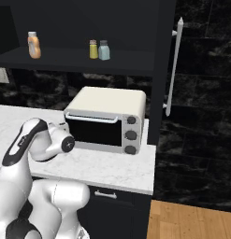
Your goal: Put the shaker and condiment bottle from the counter next to their counterparts in the cabinet.
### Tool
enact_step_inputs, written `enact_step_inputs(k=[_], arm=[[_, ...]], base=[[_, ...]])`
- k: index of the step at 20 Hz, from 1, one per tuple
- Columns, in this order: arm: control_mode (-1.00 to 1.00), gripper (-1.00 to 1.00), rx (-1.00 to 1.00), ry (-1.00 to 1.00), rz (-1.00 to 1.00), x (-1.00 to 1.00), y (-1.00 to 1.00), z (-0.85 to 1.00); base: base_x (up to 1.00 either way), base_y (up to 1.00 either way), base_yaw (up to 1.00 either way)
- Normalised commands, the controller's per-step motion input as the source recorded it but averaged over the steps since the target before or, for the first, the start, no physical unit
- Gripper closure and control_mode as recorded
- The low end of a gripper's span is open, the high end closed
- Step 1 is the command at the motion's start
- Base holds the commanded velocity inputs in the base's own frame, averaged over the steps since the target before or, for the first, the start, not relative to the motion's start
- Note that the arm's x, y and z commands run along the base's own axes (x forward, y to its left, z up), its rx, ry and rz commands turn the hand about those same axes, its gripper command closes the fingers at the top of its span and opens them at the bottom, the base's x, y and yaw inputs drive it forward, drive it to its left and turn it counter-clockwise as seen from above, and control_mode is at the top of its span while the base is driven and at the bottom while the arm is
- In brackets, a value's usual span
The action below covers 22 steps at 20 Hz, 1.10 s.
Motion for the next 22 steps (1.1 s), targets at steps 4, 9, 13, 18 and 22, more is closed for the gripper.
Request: enact_step_inputs(k=[4, 9, 13, 18, 22], arm=[[-1.00, -1.00, 0.07, 0.01, -0.01, 0.00, 0.02, -0.32], [-1.00, -1.00, -0.04, 0.04, -0.02, 0.02, 0.00, -0.44], [-1.00, -1.00, -0.08, 0.03, -0.03, 0.06, 0.00, -0.25], [-1.00, -1.00, 0.00, 0.00, -0.04, 0.09, -0.01, -0.03], [-1.00, -1.00, -0.02, 0.01, -0.05, 0.11, -0.06, -0.29]], base=[[0.00, 0.00, 0.00], [0.00, 0.00, 0.00], [0.00, 0.00, 0.00], [0.00, 0.00, 0.00], [0.00, 0.00, 0.00]])
